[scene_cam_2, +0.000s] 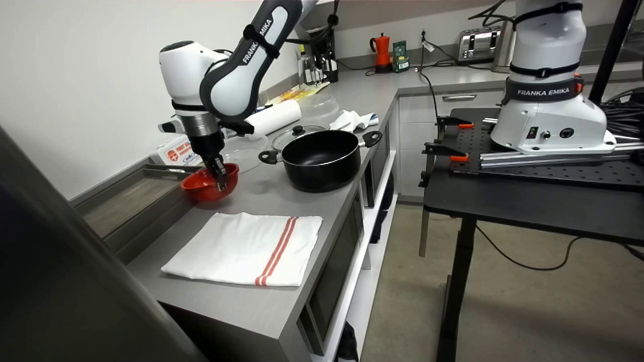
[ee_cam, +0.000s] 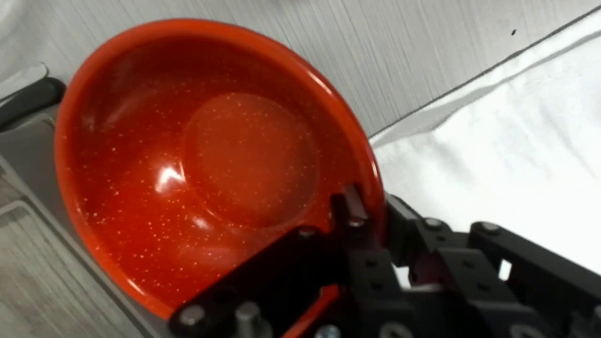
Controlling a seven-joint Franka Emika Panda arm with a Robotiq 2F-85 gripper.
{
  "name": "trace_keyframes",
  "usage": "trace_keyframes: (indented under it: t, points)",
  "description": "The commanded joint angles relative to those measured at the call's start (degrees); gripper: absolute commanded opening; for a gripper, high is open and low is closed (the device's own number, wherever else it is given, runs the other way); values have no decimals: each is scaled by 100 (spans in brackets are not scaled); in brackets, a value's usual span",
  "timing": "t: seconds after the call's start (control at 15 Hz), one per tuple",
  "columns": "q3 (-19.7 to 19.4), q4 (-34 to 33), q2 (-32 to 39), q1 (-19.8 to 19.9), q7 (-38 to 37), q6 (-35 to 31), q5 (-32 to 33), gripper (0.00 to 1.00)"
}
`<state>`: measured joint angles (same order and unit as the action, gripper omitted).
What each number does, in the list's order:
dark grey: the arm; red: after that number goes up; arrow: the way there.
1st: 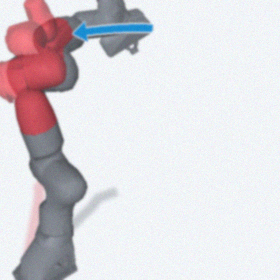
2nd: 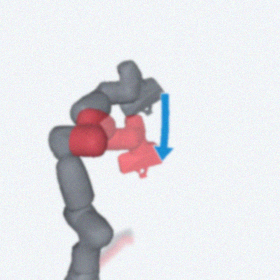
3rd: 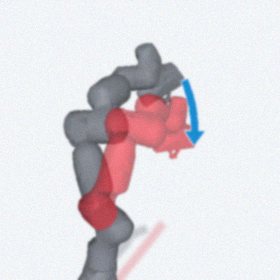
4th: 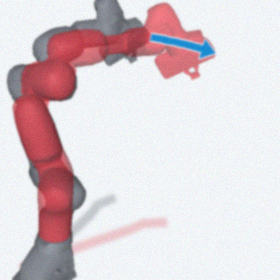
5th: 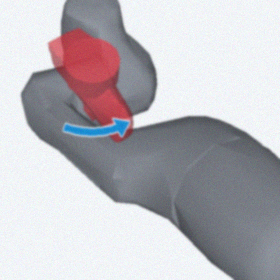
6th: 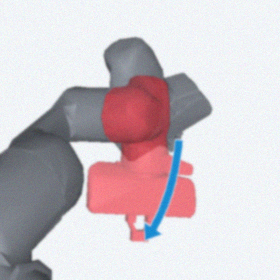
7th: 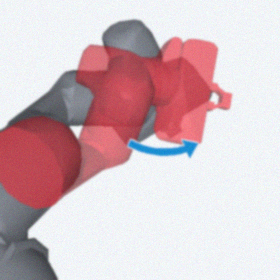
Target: Move the red bowl to the right
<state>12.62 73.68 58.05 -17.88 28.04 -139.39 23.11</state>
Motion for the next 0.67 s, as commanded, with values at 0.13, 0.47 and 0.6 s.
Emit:
trace_keyframes:
  t: [0.13,0.47,0.6]
  points:
    - [0,1737,-1512,155,-120,-520,125,2]
    - [-165,2741,-2581,307,-266,-883,36,2]
    - [-220,3070,-2946,443,-352,-1002,-2,2]
